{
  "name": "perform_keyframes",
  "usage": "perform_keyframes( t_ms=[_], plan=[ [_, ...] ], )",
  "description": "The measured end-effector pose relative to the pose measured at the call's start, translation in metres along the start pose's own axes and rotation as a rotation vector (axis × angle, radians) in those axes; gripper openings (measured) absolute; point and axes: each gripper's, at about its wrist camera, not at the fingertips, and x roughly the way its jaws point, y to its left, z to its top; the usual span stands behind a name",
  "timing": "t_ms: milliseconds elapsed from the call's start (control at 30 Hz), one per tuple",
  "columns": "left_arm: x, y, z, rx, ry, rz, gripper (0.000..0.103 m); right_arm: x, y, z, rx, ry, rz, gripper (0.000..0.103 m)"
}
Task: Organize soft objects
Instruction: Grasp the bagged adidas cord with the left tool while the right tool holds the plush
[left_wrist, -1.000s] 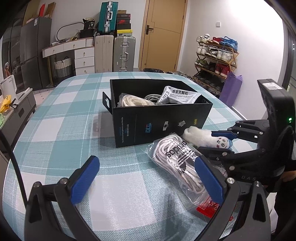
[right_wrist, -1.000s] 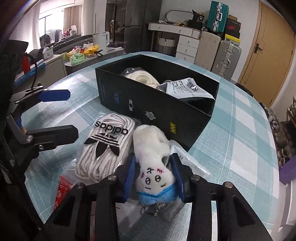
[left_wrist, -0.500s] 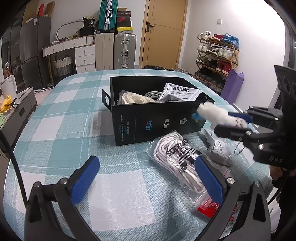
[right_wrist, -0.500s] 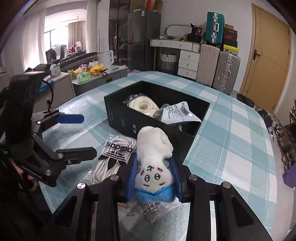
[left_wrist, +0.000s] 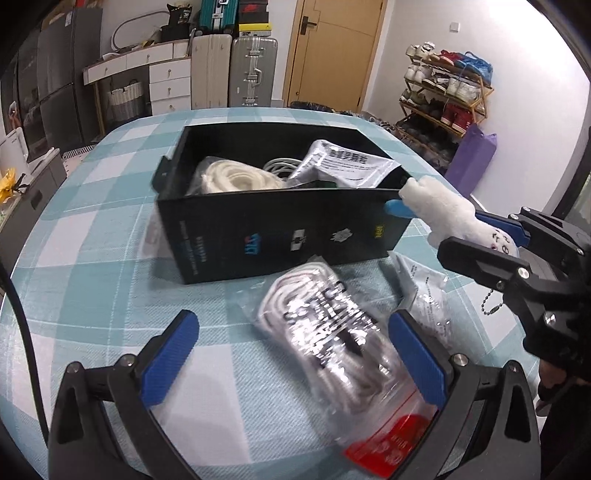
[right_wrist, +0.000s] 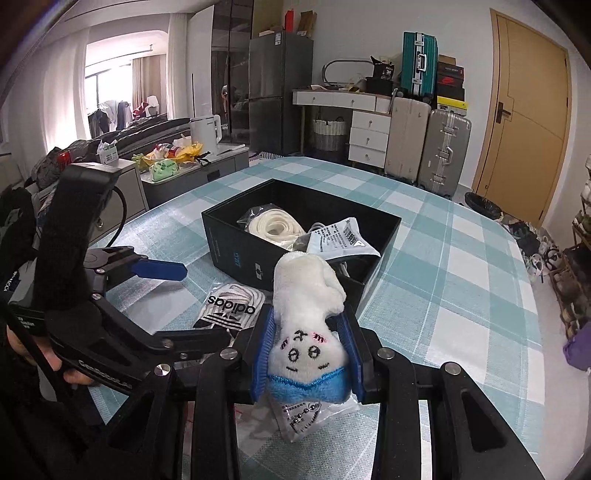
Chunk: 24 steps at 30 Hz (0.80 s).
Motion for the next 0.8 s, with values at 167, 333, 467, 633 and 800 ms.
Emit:
perform_keyframes(
  t_ms=[167, 333, 467, 633, 800],
  plan=[
    [0.01, -0.009, 0.006, 0.002, 0.026, 0.017, 0.103, -0.003, -0.004, -0.001, 0.006, -0.001, -0.006, 0.035],
    [0.019, -0.009, 0.006, 0.006, 0.066, 0.069, 0.103, -0.003, -0.005, -0.001, 0.008, 0.0, -0.007, 0.035],
    [0.018, -0.005, 0.002, 0.025, 0.088, 0.097, 0.103, -0.003, -0.007, -0.002, 0.013, -0.001, -0.003, 0.035],
    [0.013, 0.001, -0.002, 0.042, 0.092, 0.077, 0.098, -0.003, -0.008, -0.002, 0.014, 0.0, -0.001, 0.035],
    [0.012, -0.005, -0.003, 0.081, 0.081, 0.054, 0.062, -0.002, -0.009, -0.003, 0.013, 0.001, 0.0, 0.035]
  ],
)
